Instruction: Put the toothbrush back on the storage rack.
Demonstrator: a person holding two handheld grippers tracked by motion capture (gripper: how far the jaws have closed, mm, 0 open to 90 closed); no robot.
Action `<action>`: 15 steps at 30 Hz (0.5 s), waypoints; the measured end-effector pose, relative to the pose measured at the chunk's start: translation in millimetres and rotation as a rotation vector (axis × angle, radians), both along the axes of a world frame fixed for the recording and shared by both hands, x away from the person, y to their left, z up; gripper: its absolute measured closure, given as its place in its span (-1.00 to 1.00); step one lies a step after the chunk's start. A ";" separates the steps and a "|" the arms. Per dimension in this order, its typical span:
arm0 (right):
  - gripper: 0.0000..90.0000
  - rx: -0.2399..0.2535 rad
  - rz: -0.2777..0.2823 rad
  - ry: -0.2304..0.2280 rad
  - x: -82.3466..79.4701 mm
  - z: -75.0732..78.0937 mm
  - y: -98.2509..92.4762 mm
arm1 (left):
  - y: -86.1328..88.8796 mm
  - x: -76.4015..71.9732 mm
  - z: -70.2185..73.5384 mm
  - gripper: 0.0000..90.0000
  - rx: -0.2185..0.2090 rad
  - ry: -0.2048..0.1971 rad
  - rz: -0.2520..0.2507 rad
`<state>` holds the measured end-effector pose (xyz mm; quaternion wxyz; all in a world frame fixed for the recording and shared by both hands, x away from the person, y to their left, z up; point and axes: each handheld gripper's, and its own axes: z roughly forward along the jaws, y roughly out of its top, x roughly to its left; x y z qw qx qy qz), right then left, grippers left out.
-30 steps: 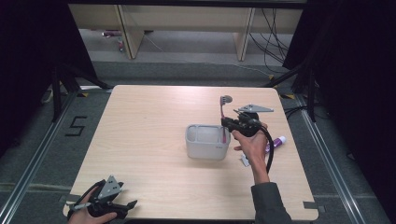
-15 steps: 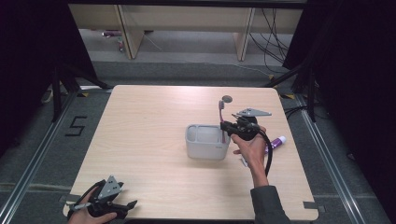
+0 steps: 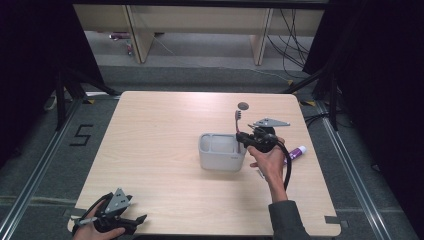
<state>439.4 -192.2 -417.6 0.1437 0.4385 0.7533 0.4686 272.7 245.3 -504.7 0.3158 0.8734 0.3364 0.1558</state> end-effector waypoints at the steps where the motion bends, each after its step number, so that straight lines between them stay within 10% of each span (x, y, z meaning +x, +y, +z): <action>1: 0.80 0.004 -0.004 0.003 -0.3 -0.1 -0.1 | -0.1 0.0 0.1 -0.60 0.002 0.000 0.000; 10: 0.64 0.006 -0.009 -0.007 -2.1 0.4 0.6 | -0.5 -0.3 -0.2 -0.60 -0.007 -0.006 0.006; 15: 0.12 0.012 -0.037 0.003 -4.9 2.8 -1.1 | -0.2 -0.2 0.0 -0.60 -0.006 -0.002 0.005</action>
